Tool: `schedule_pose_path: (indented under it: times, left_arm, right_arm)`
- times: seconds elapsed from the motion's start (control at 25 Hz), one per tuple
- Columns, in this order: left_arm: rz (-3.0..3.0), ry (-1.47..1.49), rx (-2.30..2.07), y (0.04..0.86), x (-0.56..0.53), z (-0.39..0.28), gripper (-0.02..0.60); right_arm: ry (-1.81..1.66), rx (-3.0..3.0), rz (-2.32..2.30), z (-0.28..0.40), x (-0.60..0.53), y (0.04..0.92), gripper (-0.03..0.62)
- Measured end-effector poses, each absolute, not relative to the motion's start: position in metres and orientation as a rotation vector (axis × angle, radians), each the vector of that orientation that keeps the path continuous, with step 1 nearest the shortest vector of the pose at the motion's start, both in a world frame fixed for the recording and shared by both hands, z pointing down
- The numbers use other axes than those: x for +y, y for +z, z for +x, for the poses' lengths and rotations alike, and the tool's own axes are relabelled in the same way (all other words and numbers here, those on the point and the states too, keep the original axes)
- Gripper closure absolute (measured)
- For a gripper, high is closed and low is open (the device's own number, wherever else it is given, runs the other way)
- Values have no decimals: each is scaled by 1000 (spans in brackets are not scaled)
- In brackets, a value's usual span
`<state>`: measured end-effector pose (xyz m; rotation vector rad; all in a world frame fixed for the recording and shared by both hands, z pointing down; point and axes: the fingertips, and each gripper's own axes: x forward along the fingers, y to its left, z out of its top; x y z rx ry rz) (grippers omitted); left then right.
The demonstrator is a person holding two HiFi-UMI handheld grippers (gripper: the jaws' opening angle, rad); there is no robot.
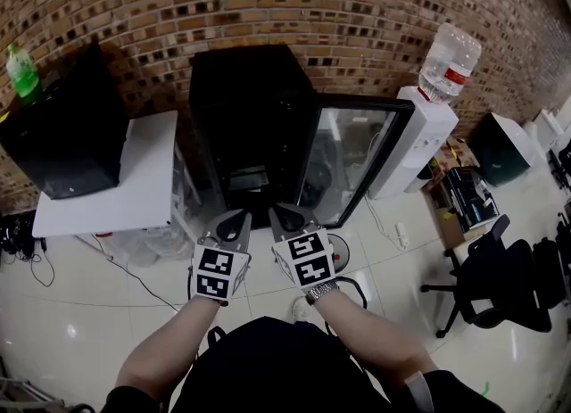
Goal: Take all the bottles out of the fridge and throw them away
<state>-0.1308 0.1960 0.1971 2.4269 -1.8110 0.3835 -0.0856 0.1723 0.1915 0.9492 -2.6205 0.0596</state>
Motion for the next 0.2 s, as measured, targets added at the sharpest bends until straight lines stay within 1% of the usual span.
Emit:
schedule_pose_path:
  times: [0.2]
  left_arm:
    - [2429, 392, -1802, 200, 196, -132, 578]
  right_arm:
    - [49, -2618, 953, -86, 173, 191, 592]
